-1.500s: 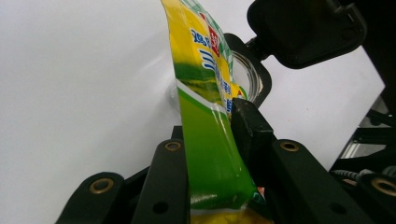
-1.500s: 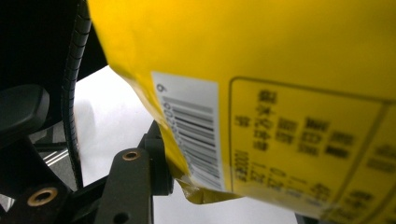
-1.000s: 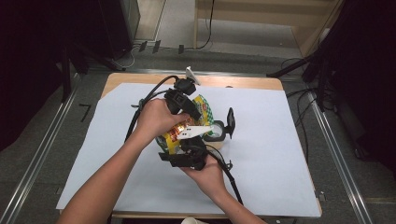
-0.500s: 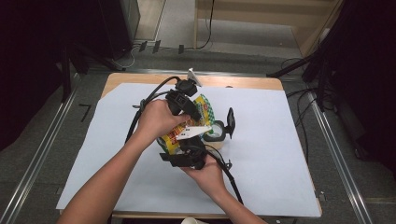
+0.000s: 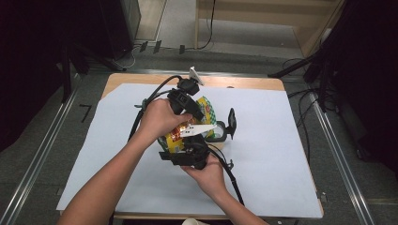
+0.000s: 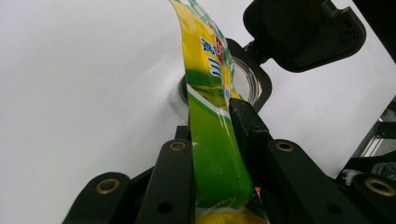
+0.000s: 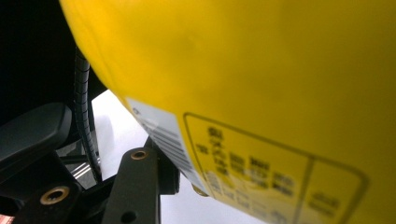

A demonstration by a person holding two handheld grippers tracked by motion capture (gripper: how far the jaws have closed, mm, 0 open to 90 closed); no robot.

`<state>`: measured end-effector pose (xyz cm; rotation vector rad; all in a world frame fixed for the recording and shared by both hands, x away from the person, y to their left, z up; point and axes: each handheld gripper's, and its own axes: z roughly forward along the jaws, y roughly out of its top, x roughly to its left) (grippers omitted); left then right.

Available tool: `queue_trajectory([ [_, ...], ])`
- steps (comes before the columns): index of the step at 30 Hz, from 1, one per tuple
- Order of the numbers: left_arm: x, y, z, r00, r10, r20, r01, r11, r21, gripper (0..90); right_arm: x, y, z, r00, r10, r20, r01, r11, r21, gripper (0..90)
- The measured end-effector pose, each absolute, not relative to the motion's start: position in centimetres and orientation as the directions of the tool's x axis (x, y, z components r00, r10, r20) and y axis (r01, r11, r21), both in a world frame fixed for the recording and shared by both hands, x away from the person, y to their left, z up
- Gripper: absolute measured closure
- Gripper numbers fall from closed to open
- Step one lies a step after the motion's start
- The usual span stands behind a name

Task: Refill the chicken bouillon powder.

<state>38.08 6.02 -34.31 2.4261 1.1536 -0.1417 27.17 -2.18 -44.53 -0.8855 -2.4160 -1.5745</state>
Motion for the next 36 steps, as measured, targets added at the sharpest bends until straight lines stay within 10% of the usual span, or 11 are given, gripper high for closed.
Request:
queue_trajectory([
  [24,38.9,7.2,-35.4,0.654,0.679,-0.334,0.756,-0.572,0.317,71.2,27.0,-2.5,-44.3,-0.827,0.405,0.390,0.521,0.291,0.802,61.8],
  [36,38.7,7.5,-34.7,0.681,0.664,-0.307,0.731,-0.594,0.337,88.1,26.9,-2.5,-44.2,-0.825,0.405,0.394,0.521,0.278,0.807,59.1],
])
